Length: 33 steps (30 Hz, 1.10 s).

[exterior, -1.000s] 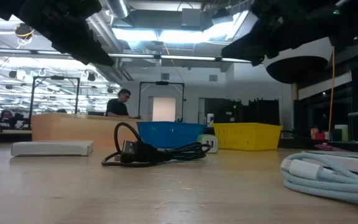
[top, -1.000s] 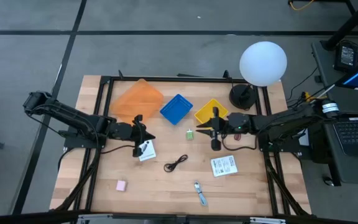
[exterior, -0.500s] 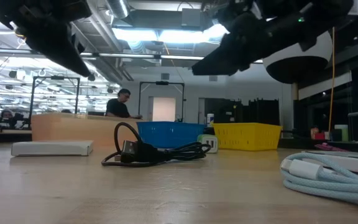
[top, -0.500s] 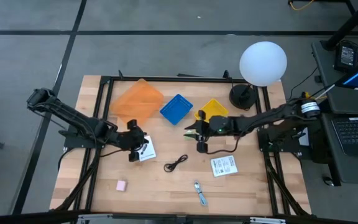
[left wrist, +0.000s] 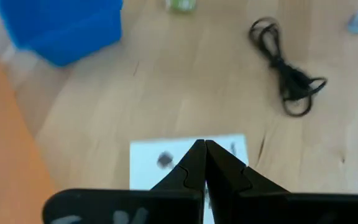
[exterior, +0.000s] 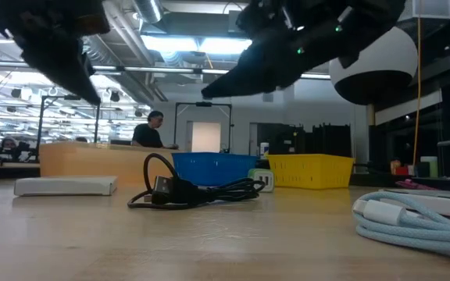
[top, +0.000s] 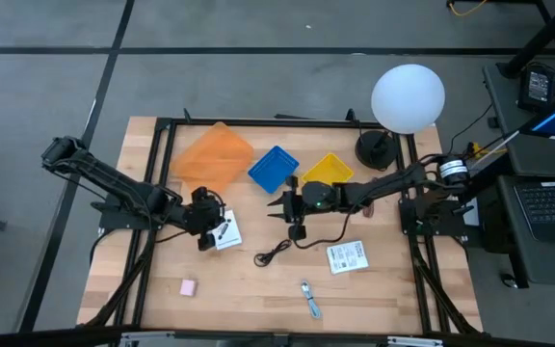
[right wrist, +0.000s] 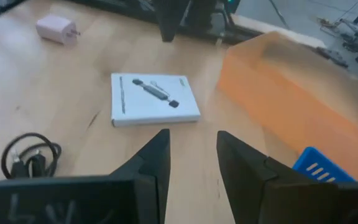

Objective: Pick and place items into bin
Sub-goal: Put the left white card reader box into the yellow bin

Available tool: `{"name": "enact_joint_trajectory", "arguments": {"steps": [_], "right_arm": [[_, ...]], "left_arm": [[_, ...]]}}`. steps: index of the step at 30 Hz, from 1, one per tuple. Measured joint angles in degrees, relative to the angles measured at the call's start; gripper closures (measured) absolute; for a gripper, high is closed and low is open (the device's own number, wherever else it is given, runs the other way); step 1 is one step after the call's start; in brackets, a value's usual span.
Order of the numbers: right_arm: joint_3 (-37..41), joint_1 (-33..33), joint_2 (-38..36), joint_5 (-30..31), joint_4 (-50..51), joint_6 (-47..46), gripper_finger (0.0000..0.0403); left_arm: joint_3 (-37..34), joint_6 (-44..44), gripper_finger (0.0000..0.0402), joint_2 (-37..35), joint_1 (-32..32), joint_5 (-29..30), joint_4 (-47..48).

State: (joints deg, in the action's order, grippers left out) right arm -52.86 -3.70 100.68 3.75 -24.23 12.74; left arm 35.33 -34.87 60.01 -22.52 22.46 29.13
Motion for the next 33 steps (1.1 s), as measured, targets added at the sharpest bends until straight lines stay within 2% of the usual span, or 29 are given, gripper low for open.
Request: {"name": "enact_joint_trajectory", "arguments": {"steps": [9, 13, 21, 26, 33], "right_arm": [[-0.1, 0.1, 2.3, 0.0, -0.3, 0.0, 0.0289], [-0.1, 0.1, 2.3, 0.0, -1.7, -0.2, 0.0289], [-0.1, 0.1, 2.4, 0.0, -4.0, -1.0, 0.0289], [-0.1, 0.1, 2.4, 0.0, -4.8, -6.0, 0.0289], [-0.1, -0.1, 2.4, 0.0, -5.6, -7.4, 0.0289]], "left_arm": [[0.0, -11.6, 0.04, 0.0, 0.0, -3.9, 8.1], [2.4, -15.0, 0.04, 0.7, 0.0, -6.1, 13.9], [7.8, -10.5, 0.04, 4.4, 0.0, -6.1, 22.6], [7.9, -8.4, 0.04, 6.2, 0.0, -6.7, 24.6], [7.9, -8.4, 0.04, 7.8, 0.0, -8.7, 26.5]]}}
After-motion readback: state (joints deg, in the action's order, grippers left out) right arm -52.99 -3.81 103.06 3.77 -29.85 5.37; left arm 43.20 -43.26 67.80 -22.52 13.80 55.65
